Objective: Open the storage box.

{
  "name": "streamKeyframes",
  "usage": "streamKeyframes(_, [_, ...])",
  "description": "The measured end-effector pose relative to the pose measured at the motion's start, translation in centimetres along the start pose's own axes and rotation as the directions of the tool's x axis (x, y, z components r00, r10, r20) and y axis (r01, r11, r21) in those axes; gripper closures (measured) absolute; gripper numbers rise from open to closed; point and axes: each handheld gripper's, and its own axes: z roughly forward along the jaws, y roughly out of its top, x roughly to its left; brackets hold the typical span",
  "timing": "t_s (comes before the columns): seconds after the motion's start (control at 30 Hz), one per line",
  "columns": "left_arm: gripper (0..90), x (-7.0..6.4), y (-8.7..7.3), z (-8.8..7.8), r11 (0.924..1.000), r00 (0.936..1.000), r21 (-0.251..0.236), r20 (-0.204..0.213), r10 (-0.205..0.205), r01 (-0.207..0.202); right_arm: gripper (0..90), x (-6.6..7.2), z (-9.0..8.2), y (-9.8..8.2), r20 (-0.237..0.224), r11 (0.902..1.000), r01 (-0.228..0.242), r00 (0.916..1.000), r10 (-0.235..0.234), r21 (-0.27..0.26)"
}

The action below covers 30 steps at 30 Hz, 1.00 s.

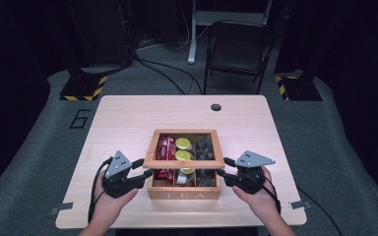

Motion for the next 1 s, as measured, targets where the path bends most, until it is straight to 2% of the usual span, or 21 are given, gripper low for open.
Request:
streamKeyframes(0.13, [51.7,0.3,1.0,-0.1,1.0000,1.0000,-0.005,-0.005,-0.001,0.001,53.0,-0.4,0.2,0.8,0.017,0.9996,0.021,0.9996,-0.020,-0.018])
streamKeyframes(0.33, [52.1,0.7,2.2,-0.1,0.9999,0.9999,-0.016,-0.013,0.000,0.000,52.6,-0.9,0.5,1.8,0.028,0.9990,0.008,0.9996,-0.006,-0.043])
streamKeyframes(0.53, [52.4,1.1,3.0,-0.1,0.9997,0.9998,-0.018,-0.012,-0.018,0.018,53.7,-1.3,0.8,2.4,0.043,0.9990,0.022,0.9989,-0.020,-0.040])
streamKeyframes(0.57, [52.4,1.1,3.1,-0.1,0.9996,0.9997,-0.018,-0.014,-0.021,0.021,54.3,-1.3,0.9,2.5,0.049,0.9992,0.010,0.9988,-0.008,-0.039])
streamKeyframes(0.73, [52.6,1.4,3.7,0.0,0.9993,0.9994,-0.020,-0.014,-0.031,0.030,56.8,-1.7,1.5,2.8,0.066,0.9997,0.014,0.9977,-0.013,-0.019])
streamKeyframes(1.0, [52.6,1.8,4.5,0.3,0.9993,0.9992,-0.014,-0.019,-0.035,0.034,58.5,-2.9,2.8,3.4,0.080,0.9996,-0.019,0.9966,0.021,-0.020])
